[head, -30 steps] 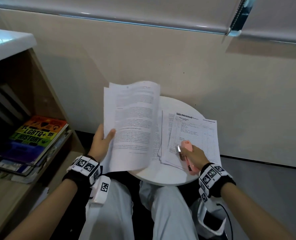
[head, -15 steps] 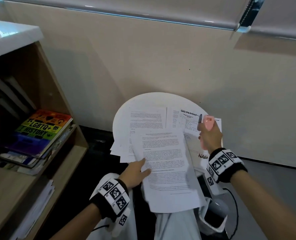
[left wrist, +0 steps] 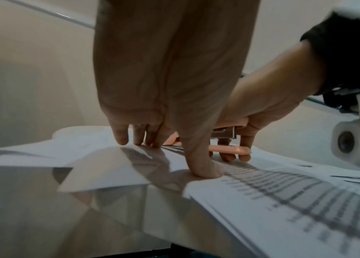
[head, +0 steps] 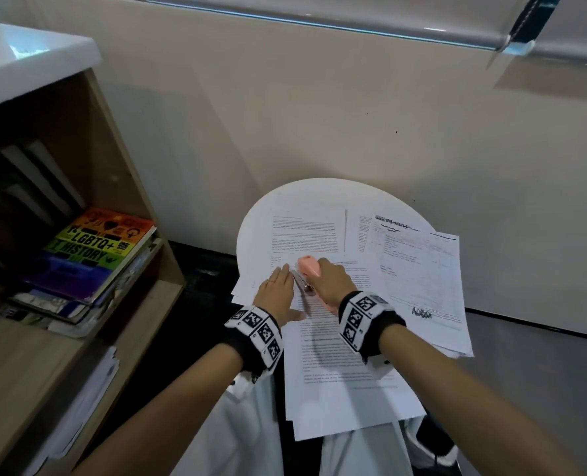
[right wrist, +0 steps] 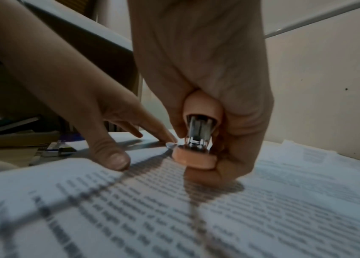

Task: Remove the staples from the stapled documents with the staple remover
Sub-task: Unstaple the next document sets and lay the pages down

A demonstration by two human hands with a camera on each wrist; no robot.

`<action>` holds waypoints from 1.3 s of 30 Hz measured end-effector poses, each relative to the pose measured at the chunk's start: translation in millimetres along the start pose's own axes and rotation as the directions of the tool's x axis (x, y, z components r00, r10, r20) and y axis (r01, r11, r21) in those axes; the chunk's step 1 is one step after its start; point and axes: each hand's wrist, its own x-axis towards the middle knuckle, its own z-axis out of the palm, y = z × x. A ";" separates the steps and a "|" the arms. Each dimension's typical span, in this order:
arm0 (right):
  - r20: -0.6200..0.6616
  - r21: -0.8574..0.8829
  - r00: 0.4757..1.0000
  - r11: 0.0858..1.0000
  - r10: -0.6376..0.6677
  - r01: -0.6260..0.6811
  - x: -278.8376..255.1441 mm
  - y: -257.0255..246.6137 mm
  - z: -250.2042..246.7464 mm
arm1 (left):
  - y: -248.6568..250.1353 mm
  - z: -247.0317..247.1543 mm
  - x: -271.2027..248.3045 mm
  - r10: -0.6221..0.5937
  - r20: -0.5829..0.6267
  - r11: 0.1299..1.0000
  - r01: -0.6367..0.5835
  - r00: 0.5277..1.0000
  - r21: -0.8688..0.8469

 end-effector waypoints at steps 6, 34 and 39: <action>-0.109 -0.080 0.994 0.997 -0.005 -0.004 7.0 -0.8 23.3 | -4.6 3.3 2.0 0.061 -0.046 0.997 -0.063 0.997 -0.045; -0.224 -0.043 0.973 0.997 0.056 -0.067 23.8 -24.7 24.4 | -10.7 13.2 10.8 0.069 -0.107 0.993 -0.078 0.992 -0.083; -0.223 0.045 0.974 0.998 0.048 -0.039 21.5 -24.4 12.2 | -9.1 8.3 14.5 0.025 -0.080 1.000 -0.024 0.997 0.007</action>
